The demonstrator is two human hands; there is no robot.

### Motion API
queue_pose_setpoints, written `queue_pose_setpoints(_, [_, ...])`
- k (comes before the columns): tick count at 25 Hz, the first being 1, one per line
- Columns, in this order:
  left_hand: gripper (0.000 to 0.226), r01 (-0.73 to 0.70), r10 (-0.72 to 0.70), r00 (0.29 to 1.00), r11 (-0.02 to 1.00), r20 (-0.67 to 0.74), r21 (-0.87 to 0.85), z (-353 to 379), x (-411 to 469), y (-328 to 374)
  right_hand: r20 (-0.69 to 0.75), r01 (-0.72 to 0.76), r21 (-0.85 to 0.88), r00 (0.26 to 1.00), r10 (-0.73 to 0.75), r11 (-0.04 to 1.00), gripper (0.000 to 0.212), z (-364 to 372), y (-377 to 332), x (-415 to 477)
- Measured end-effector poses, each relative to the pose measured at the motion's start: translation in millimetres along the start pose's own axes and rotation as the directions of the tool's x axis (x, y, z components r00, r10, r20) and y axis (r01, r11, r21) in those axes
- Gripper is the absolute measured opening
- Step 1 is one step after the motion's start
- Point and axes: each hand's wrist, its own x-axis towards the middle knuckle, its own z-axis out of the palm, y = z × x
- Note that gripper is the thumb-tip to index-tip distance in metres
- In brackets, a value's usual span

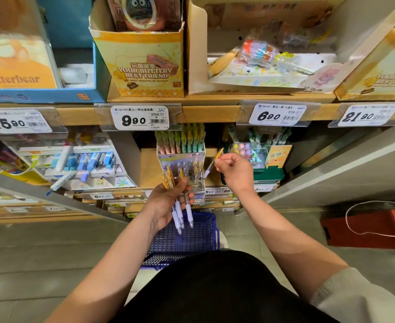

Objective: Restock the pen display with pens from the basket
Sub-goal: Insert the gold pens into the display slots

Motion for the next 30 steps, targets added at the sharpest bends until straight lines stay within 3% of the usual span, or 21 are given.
queue_pose_setpoints(3, [0.033,-0.017,0.017,1.000,1.000,-0.018,0.003,-3,0,-1,0.008,0.092,-0.097,0.996,-0.091,0.991,0.008,15,12,-3])
queue_pose_setpoints(7, [0.019,-0.009,0.009,1.000,1.000,-0.025,-0.026,-14,-1,0,0.021,0.136,-0.212,0.991,-0.135,0.968,0.007,28,26,1])
queue_pose_setpoints(12, [0.011,0.001,-0.004,0.997,0.999,-0.071,-0.045,-20,-1,1,0.171,0.233,-0.359,0.968,-0.181,0.904,0.005,39,42,2])
queue_pose_setpoints(18, [0.017,-0.004,0.003,0.998,1.000,-0.069,-0.010,-14,-3,1,0.174,0.116,-0.478,0.984,-0.036,0.871,0.004,46,44,4])
queue_pose_setpoints(22, [0.018,-0.011,0.010,0.998,1.000,-0.067,-0.003,-11,-2,3,0.248,0.021,-0.600,0.955,0.161,0.800,0.020,39,26,3])
queue_pose_setpoints(23, [0.016,-0.018,0.018,0.998,1.000,-0.065,0.004,-11,-1,3,0.285,0.003,-0.535,0.942,0.177,0.845,0.023,35,20,-1])
queue_pose_setpoints(25, [0.012,-0.028,0.030,0.998,0.999,-0.057,0.031,-10,2,2,0.394,-0.108,-0.225,0.899,0.192,0.968,0.020,29,6,-14])
queue_pose_setpoints(27, [0.011,-0.026,0.028,0.999,0.998,-0.031,0.056,-7,5,0,0.509,-0.218,0.014,0.841,0.181,0.976,0.023,27,-8,-26])
queue_pose_setpoints(30, [0.021,-0.031,0.031,1.000,0.997,0.005,0.066,-4,4,-1,0.540,-0.242,0.046,0.822,0.180,0.969,0.034,28,-20,-33])
